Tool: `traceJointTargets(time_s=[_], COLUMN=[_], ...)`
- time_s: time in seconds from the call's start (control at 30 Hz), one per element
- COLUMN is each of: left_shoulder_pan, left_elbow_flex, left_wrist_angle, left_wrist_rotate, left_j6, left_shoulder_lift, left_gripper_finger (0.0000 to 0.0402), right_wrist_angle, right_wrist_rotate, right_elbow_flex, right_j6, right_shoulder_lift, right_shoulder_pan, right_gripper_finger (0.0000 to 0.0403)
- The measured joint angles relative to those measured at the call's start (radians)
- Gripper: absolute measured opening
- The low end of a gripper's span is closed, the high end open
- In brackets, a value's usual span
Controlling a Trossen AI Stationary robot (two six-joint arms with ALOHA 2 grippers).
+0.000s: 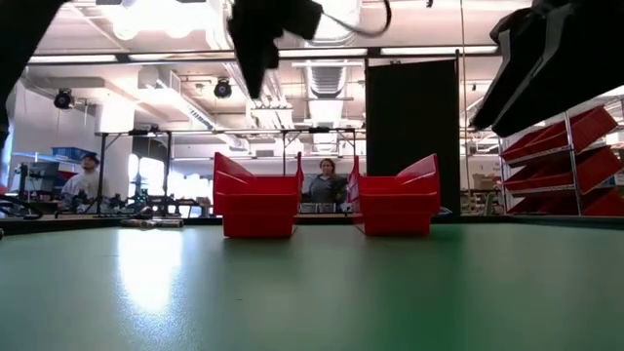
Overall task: Sort batteries
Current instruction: Put the silver battery into the right red bin
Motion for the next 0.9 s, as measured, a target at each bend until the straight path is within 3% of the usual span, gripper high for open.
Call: traceJointTargets(time_s=[0.2,0.47,0.67,0.77,0.9], left_shoulder_pan=[-0.223,-0.624,-0.913,-0.998,-1.063], left_elbow_flex=[-0.056,-0.073,-0.078,-0.104,-0.172], left_wrist_angle=[-0.005,0.008,0.021,0.021,0.026], left_wrist_rotate=[0.0,0.0,-0.055,-0.087,-0.091], left_j6=[-0.218,-0.734,-1.044,-1.214,-1.299], left_shoulder_lift=[-0.06,-0.068,-0.046,-0.045,-0.043], left_gripper_finger=[0.0094,0.0094,0.0094,0.0094,0.0094], right_wrist_angle=[0.0,0.006,0.039,0.075,0.088], right_wrist_rotate=[-0.002,-0.187,-0.184,-0.184,-0.184], right_elbow_flex=[0.039,0.157,0.182,0.181,0.18], right_j6=[-0.014,0.078,0.066,0.041,0.036], right_shoulder_lift=[0.0,0.0,-0.001,-0.001,-0.001], right_shoulder_pan=[0.0,0.005,0.029,0.029,0.028], right_gripper_finger=[0.0203,0.0203,0.0203,0.0203,0.0203])
